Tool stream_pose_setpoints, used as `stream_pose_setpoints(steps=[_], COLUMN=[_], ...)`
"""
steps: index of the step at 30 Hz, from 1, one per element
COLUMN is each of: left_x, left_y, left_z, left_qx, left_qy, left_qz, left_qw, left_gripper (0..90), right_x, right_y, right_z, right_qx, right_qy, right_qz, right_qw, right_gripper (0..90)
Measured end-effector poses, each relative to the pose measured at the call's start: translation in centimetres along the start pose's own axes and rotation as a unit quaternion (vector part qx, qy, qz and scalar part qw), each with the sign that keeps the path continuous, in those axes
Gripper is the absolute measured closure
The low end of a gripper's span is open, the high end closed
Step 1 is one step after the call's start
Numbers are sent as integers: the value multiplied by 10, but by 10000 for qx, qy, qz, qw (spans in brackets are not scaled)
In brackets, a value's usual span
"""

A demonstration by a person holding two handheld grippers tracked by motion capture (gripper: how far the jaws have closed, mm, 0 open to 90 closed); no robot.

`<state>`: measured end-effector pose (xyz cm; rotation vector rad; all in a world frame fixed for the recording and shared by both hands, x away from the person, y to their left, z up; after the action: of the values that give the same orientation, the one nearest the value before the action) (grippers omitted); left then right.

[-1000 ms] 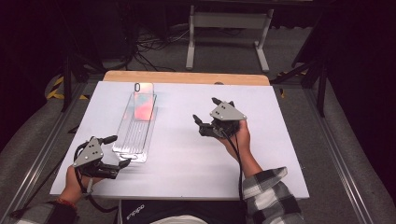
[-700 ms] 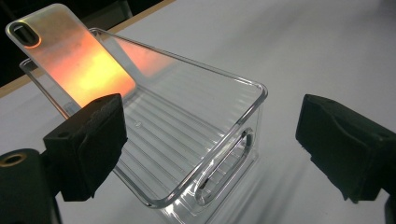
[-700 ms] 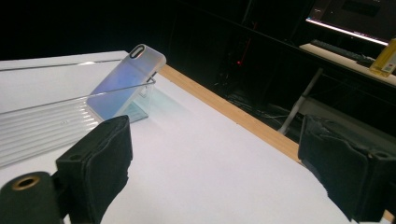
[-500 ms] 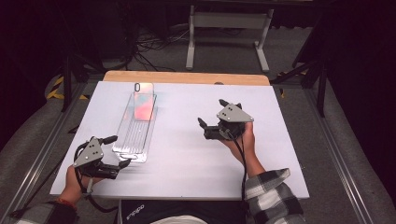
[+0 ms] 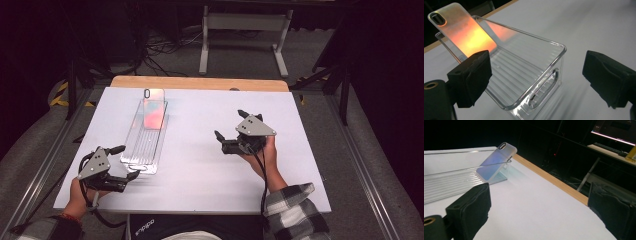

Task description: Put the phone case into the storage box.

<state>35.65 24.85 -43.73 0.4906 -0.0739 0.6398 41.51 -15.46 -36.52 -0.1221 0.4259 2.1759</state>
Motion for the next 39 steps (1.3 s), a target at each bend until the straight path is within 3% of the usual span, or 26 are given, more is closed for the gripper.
stream_pose_setpoints(steps=[22, 39], left_x=[-1, -2], left_y=[1, 1], left_z=[1, 1], left_qx=[1, -32], left_qy=[5, -16], left_qz=[-1, 8], left_qw=[10000, 10000], left_gripper=[92, 91], right_x=[4, 12], right_y=[26, 50], right_z=[-21, -39], right_qx=[92, -36], right_qy=[204, 331], right_qz=[-35, 11], right_qw=[9997, 9994], right_gripper=[60, 65])
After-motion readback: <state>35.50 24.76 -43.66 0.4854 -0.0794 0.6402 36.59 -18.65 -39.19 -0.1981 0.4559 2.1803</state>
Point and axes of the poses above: each handheld gripper's, and its own axes: y roughly backward along the jaws, z roughly out of its top, x roughly to its left, the point moved 2 cm from there along -y, roughly forward along the jaws, and after that the axes turned 3 degrees about -y, right-handed, at the moved point
